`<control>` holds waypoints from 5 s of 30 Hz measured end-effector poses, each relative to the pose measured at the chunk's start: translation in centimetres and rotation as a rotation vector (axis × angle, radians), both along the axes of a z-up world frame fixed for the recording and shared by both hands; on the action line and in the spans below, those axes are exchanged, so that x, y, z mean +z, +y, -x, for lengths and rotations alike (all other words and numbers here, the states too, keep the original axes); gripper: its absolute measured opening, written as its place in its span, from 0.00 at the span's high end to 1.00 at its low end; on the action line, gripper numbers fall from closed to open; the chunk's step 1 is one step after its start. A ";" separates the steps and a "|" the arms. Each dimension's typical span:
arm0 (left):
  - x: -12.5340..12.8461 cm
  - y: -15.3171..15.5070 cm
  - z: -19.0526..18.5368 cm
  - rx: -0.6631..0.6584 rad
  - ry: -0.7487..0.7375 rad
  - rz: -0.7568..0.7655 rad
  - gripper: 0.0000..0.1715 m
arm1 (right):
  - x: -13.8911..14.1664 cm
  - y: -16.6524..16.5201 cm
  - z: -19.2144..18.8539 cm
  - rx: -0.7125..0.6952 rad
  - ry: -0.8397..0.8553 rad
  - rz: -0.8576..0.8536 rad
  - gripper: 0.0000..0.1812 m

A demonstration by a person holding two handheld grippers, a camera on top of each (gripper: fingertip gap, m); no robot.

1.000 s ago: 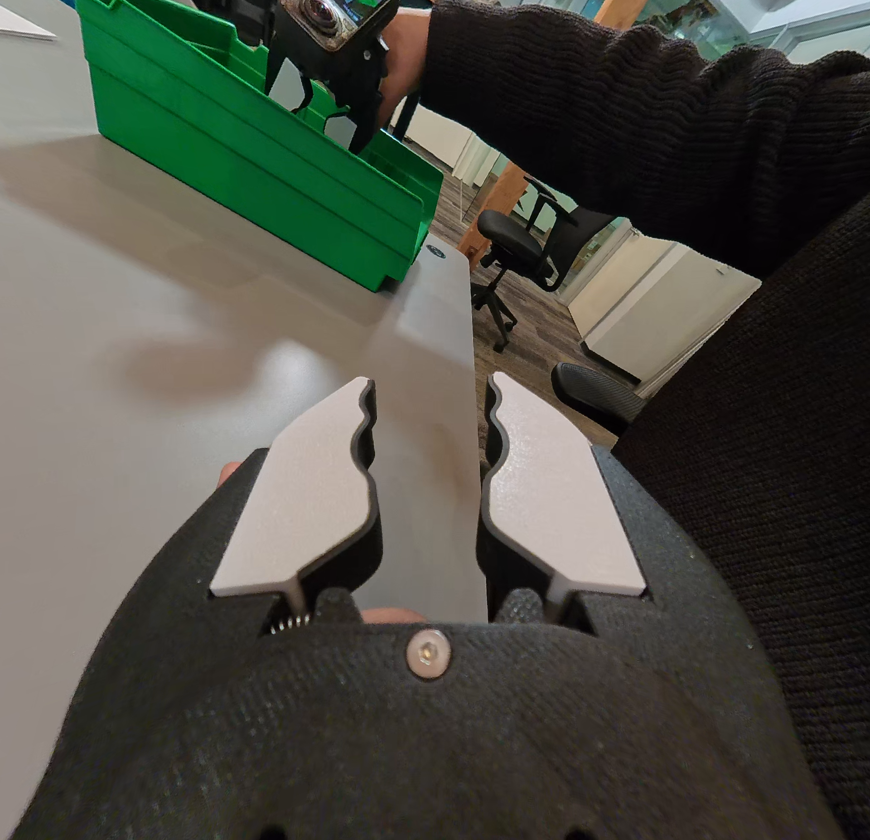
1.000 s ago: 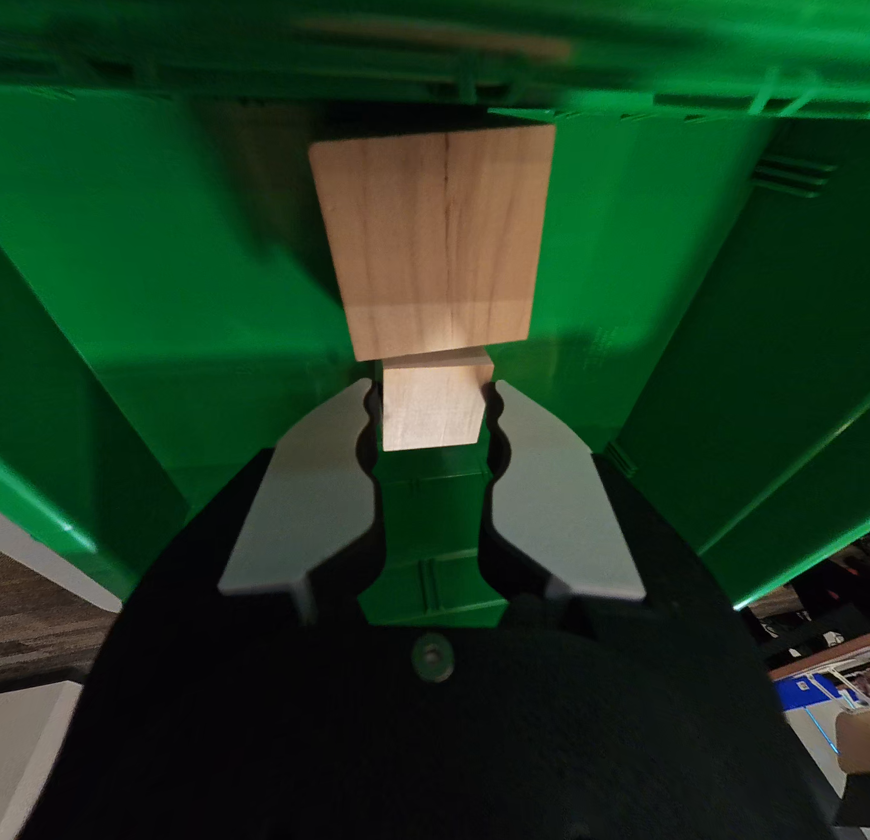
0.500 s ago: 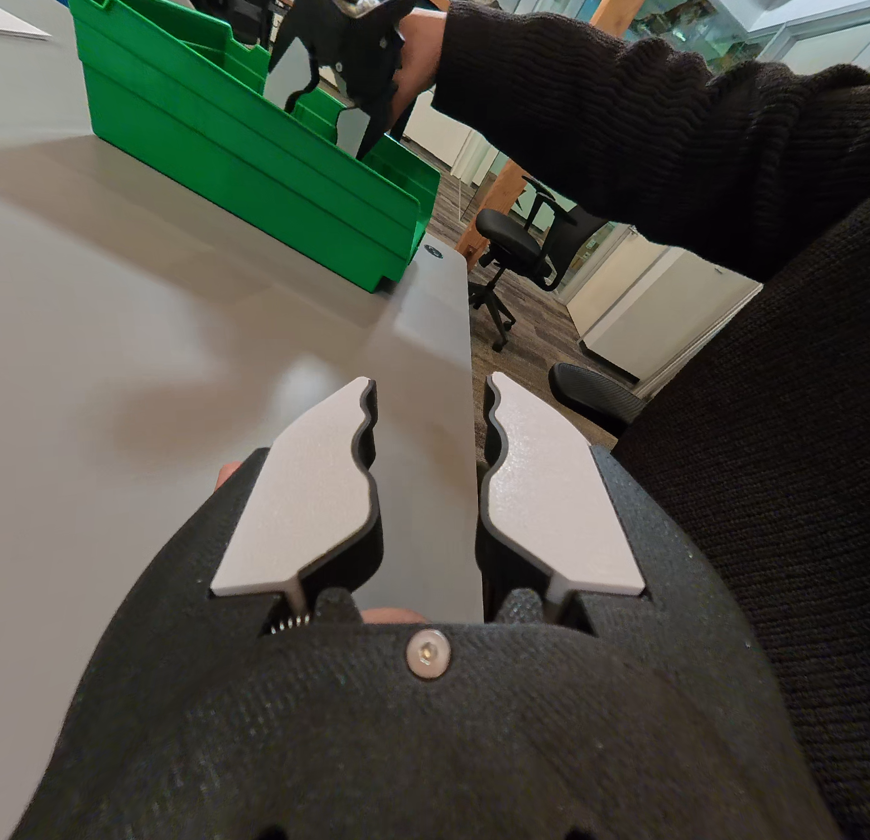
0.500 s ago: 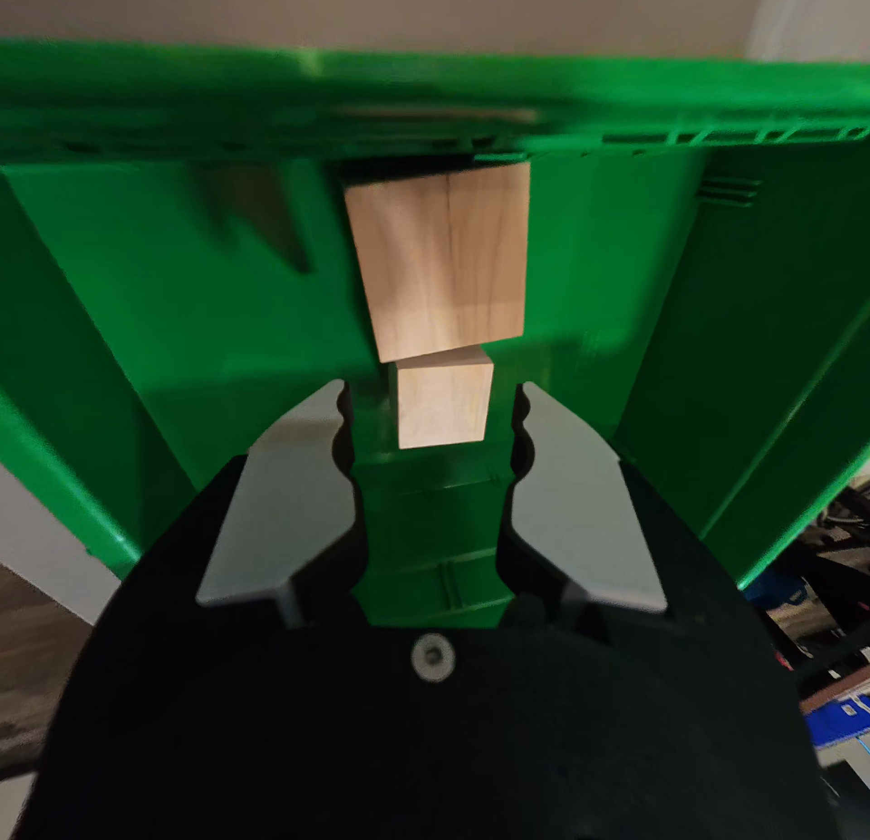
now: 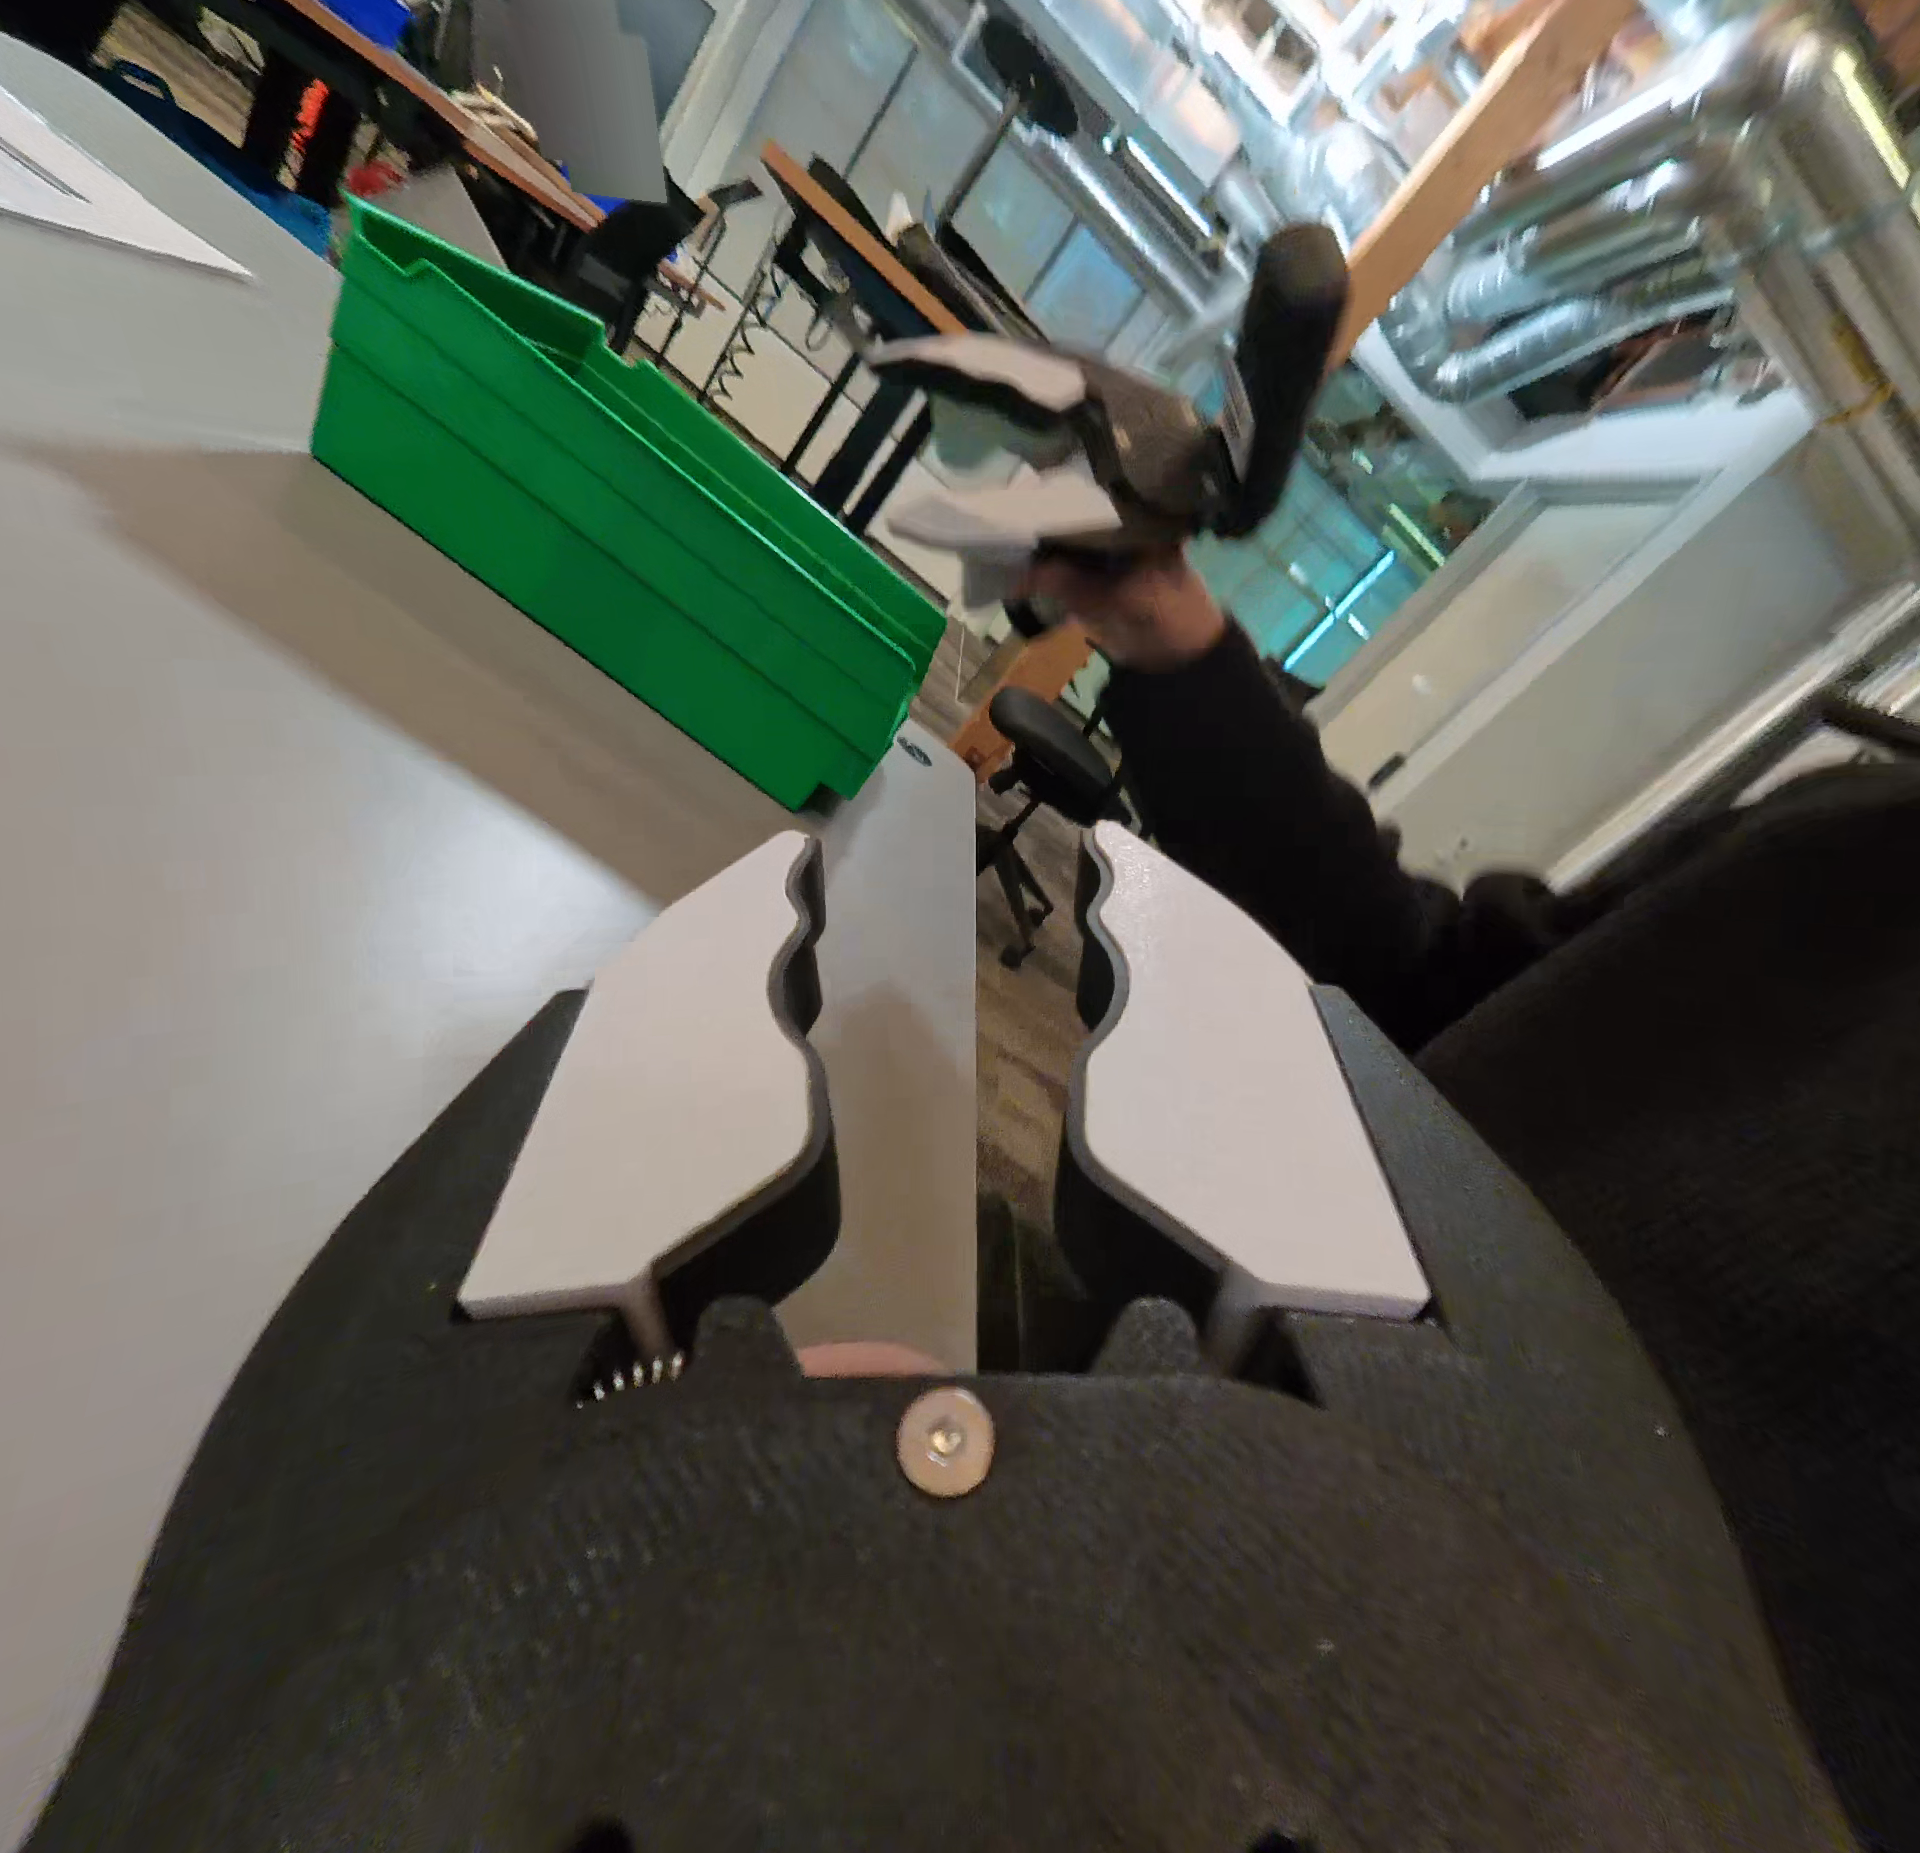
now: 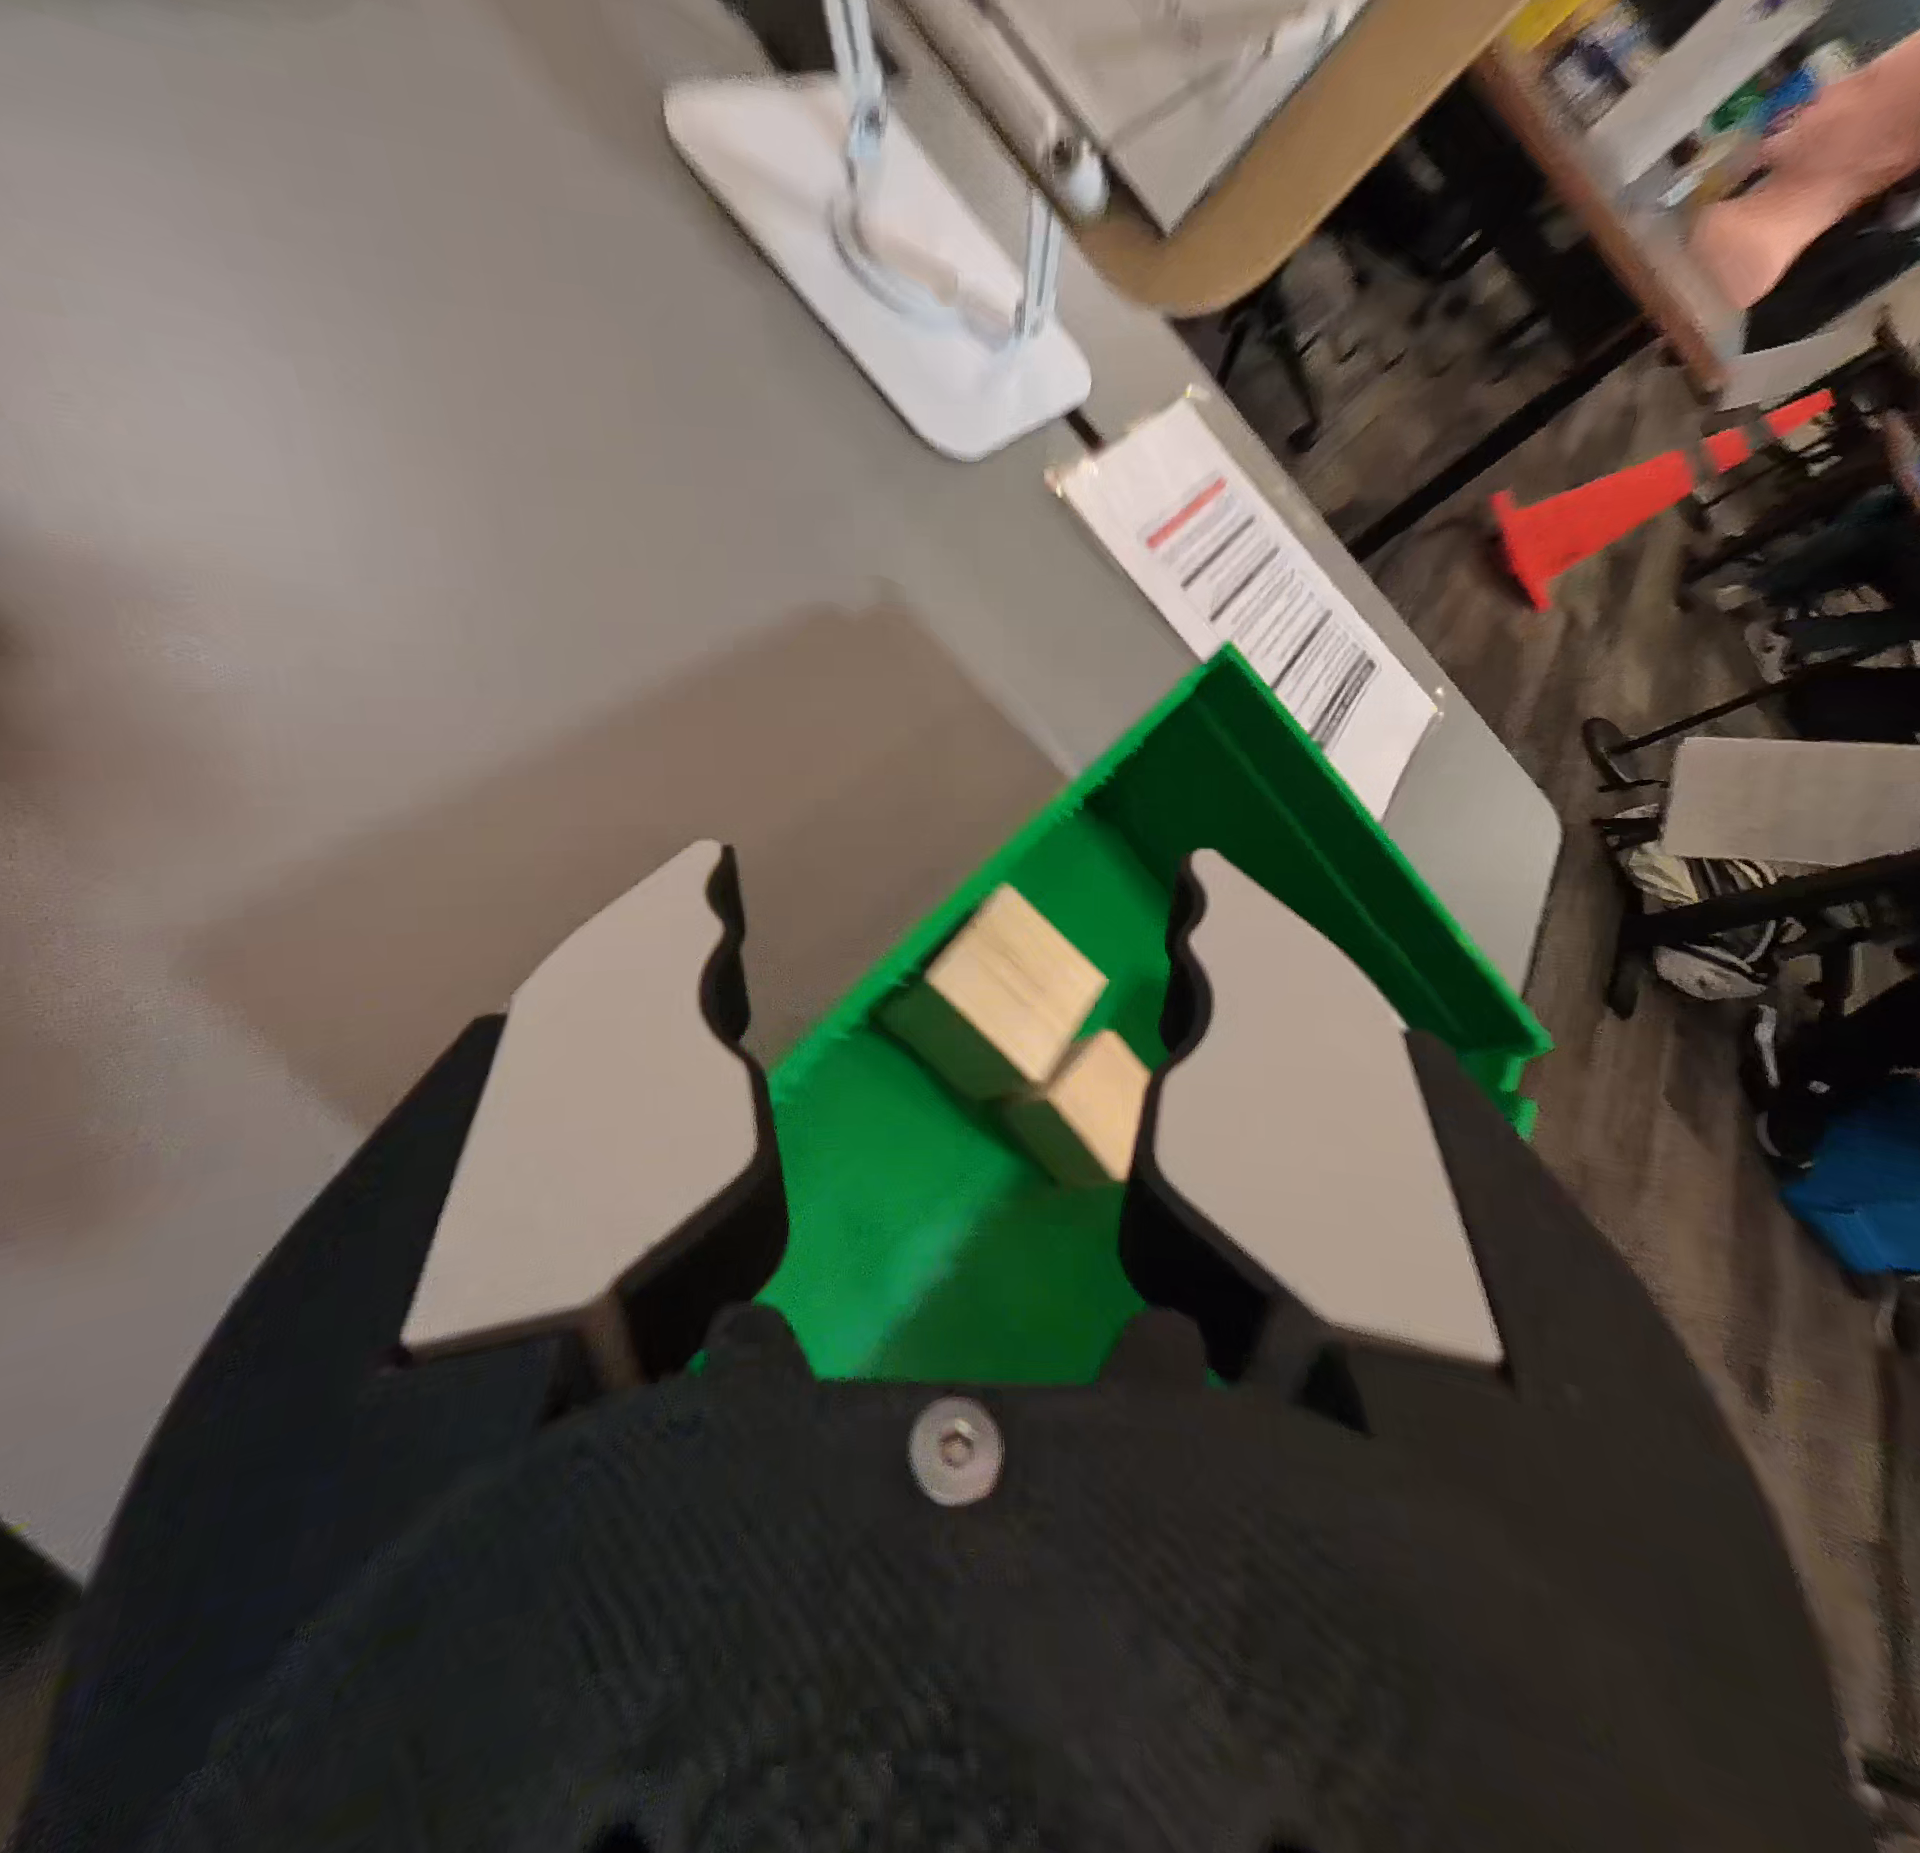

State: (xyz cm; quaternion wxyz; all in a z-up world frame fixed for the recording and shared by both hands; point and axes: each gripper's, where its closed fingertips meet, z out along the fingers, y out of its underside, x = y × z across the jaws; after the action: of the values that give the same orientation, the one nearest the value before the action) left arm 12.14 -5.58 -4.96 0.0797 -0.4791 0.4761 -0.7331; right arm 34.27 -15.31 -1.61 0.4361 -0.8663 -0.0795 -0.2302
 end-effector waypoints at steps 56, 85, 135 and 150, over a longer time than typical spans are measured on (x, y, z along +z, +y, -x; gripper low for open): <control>8.6 24.0 15.8 1.046 0.014 -0.448 0.60 | -3.5 10.3 15.8 0.168 0.468 -0.504 0.58; -10.1 40.0 16.0 0.958 1.121 -0.712 0.72 | -4.5 10.4 17.0 0.215 0.688 -0.474 0.59; 3.1 0.1 1.9 0.085 -0.097 0.010 0.84 | -0.7 9.5 23.3 0.468 1.185 -0.587 0.67; 2.6 0.3 2.2 0.055 -0.091 0.075 0.84 | -1.0 9.7 24.6 0.517 1.217 -0.548 0.77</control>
State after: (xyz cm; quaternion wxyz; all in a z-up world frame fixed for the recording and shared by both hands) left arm 9.97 -5.27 -2.40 0.1036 -0.4610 0.4309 -0.7688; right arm 9.70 -5.65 -2.64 0.6456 -0.6537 0.0357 0.3930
